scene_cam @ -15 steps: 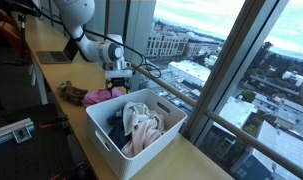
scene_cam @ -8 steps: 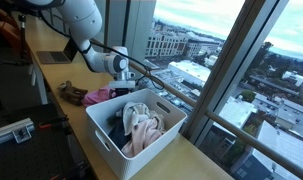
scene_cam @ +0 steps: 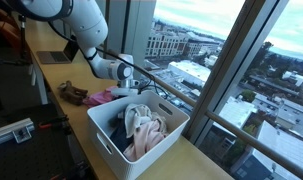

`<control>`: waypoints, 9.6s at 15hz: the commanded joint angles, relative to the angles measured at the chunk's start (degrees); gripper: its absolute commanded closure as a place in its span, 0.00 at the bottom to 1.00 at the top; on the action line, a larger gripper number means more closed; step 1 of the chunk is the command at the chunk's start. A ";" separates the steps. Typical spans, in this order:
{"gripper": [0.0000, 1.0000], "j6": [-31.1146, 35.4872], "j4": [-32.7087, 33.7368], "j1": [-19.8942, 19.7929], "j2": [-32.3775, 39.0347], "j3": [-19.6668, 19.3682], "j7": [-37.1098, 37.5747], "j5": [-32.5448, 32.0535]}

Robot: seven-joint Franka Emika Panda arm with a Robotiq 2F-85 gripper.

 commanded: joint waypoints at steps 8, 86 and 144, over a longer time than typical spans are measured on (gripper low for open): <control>0.99 2.70 -9.16 -0.23 -6.33 4.78 -0.16 3.68; 0.96 -0.90 -18.64 -17.77 -47.70 -8.37 -21.95 33.17; 0.28 18.38 -29.15 8.25 -10.70 18.28 0.43 22.00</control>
